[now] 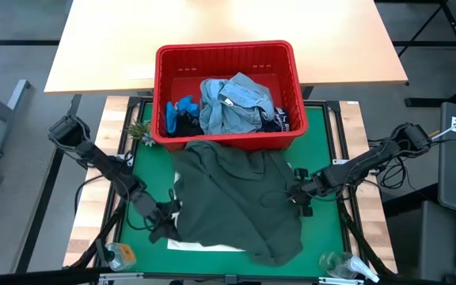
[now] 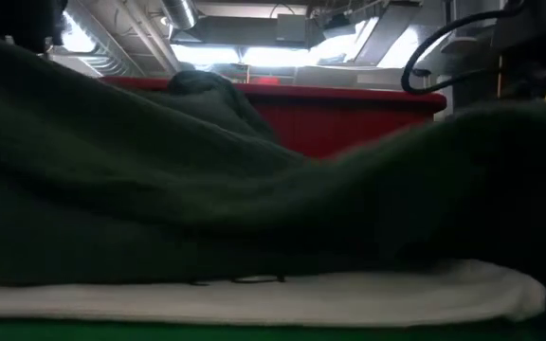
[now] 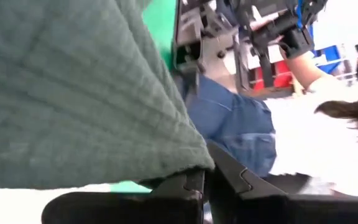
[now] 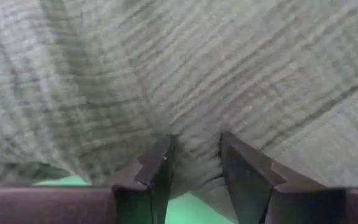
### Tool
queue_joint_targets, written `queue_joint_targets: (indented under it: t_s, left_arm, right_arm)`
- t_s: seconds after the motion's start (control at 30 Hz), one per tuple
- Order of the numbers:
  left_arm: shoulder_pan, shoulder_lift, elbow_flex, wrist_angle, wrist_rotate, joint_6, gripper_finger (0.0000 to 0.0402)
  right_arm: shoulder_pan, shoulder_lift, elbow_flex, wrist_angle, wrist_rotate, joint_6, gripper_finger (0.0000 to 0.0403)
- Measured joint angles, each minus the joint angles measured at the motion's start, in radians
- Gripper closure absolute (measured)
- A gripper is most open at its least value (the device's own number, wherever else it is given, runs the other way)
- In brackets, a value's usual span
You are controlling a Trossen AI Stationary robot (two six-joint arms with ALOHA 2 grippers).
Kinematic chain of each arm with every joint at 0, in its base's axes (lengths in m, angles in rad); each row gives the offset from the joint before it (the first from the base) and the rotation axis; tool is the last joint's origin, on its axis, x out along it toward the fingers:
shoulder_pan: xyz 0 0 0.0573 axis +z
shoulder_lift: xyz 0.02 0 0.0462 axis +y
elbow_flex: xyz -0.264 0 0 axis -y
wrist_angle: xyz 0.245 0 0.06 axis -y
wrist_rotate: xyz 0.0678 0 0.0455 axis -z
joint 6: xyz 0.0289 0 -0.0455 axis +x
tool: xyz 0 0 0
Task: Fold Laundry from Bin
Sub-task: Fold the green t-shirt
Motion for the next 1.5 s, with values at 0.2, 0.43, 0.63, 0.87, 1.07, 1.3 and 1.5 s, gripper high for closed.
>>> queue_joint_targets:
  t_s: [0.2,0.43,0.63,0.87,1.07,1.3,1.5]
  left_arm:
    - [-0.051,0.0,0.033,0.001,0.074,-0.133,0.0401]
    - [-0.097,-0.001,0.1,-0.04,0.133,-0.317,0.0401]
    - [-0.137,-0.001,0.109,-0.17,0.128,-0.423,0.0401]
    - [-0.148,-0.001,0.109,-0.232,0.047,-0.453,0.0384]
    - [-0.148,-0.001,0.109,-0.248,0.0,-0.441,0.0333]
    - [-0.148,-0.001,0.109,-0.305,0.004,-0.425,0.0287]
    - [-0.149,-0.001,0.109,-0.419,0.008,-0.452,0.0281]
  right_arm:
    - [0.001,0.005,0.081,-0.271,-0.037,0.06,0.0265]
    - [0.002,0.007,0.116,-0.441,-0.095,0.101,0.0265]
    - [0.003,0.006,0.117,-0.474,-0.132,0.101,0.0265]
    - [0.003,0.006,0.118,-0.471,-0.126,0.076,0.0265]
    - [0.003,0.006,0.119,-0.47,-0.126,0.071,0.0265]
    - [0.003,0.005,0.119,-0.47,-0.13,0.044,0.0265]
    - [0.003,0.001,0.12,-0.473,-0.13,0.044,0.0265]
